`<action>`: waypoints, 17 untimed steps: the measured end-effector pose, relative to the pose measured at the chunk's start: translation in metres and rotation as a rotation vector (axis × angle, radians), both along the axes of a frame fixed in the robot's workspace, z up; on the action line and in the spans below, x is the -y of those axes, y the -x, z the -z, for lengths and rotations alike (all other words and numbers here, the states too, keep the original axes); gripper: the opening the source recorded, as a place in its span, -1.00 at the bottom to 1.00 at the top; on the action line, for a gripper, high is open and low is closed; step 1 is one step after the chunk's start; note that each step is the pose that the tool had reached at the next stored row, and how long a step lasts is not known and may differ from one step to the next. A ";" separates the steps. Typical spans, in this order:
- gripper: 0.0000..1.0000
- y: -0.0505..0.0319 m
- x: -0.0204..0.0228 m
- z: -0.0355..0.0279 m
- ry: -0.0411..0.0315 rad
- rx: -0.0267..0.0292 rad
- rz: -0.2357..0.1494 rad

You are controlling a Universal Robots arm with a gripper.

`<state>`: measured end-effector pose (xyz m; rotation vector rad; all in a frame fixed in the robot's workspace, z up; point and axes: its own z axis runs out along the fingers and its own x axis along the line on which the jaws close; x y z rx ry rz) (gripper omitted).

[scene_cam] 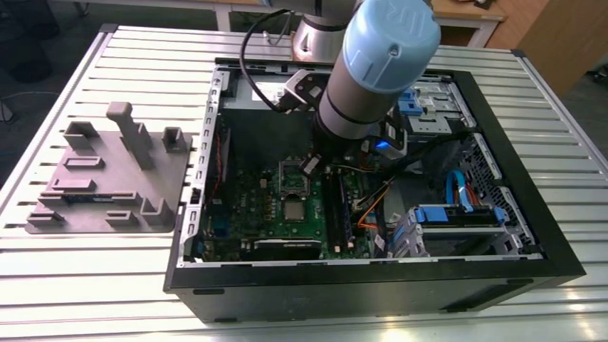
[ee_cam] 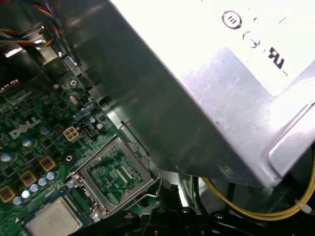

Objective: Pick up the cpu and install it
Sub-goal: 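Close the cpu cover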

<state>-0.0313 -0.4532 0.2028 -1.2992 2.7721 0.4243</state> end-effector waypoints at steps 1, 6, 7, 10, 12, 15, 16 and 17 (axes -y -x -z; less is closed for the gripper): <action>-0.80 0.0000 -0.0002 -0.0016 0.0034 -0.0001 0.000; -0.80 0.0004 -0.0008 -0.0059 0.0183 0.0001 0.000; -0.80 0.0006 -0.0007 -0.0067 0.0236 0.0000 0.000; -0.80 0.0010 -0.0009 -0.0092 0.0415 0.0000 0.000; -0.80 0.0010 -0.0011 -0.0112 0.0479 0.0000 -0.001; -0.80 0.0011 -0.0016 -0.0144 0.0531 0.0000 -0.001; -0.80 0.0011 -0.0016 -0.0151 0.0537 0.0000 -0.001; -0.80 0.0012 -0.0017 -0.0154 0.0538 0.0001 -0.001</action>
